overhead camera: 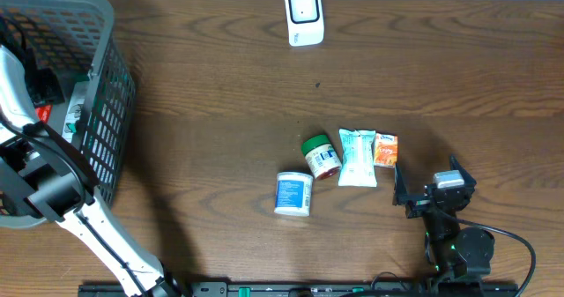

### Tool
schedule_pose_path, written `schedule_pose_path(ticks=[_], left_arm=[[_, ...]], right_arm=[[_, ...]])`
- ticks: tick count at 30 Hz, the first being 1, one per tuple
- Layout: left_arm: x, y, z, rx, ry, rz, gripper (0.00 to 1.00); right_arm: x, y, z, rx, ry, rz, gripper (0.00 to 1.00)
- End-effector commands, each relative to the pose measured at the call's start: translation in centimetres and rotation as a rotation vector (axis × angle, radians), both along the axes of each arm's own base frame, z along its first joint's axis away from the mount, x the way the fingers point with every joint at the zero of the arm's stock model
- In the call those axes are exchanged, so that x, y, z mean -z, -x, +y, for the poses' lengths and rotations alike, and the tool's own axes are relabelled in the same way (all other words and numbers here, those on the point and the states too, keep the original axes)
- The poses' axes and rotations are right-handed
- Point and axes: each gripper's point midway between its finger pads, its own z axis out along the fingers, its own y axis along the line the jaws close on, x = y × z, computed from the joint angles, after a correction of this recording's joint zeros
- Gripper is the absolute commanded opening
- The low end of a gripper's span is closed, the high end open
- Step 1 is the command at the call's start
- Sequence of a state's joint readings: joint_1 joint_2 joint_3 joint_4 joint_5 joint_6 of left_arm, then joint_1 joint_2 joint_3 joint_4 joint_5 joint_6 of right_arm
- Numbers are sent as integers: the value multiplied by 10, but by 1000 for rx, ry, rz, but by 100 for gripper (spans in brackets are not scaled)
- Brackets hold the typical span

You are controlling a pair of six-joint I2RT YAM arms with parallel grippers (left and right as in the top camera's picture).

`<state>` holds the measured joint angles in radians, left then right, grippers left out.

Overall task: Scan the item barcode
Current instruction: 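Move the left gripper into the basket toward the red snack stick, then close the left gripper on the red snack stick in the basket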

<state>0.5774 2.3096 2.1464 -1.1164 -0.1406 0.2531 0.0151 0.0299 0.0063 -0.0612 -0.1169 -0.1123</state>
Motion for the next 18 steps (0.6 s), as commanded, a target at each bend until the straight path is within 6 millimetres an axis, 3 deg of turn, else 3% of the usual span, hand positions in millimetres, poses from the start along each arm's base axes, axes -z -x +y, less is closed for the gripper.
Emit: schedule_pose_path(ticks=[1, 3, 5, 8, 10, 13, 18], left_arm=[[14, 10, 0, 28, 25, 43, 58], [16, 10, -4, 31, 46, 41, 49], [12, 9, -4, 3, 45, 23, 27], [-2, 5, -2, -1, 21, -15, 19], [-15, 2, 1, -45, 1, -60, 8], [-30, 3, 4, -130, -12, -113, 7], [-31, 20, 9, -412, -4, -141, 7]], right_arm=[[1, 0, 2, -8, -14, 3, 99], [1, 0, 2, -8, -14, 3, 99], [1, 0, 2, -8, -14, 3, 99], [1, 0, 2, -8, -14, 3, 99], [1, 0, 2, -8, -14, 3, 99], [1, 0, 2, -8, -14, 3, 99], [1, 0, 2, -8, -14, 3, 99]])
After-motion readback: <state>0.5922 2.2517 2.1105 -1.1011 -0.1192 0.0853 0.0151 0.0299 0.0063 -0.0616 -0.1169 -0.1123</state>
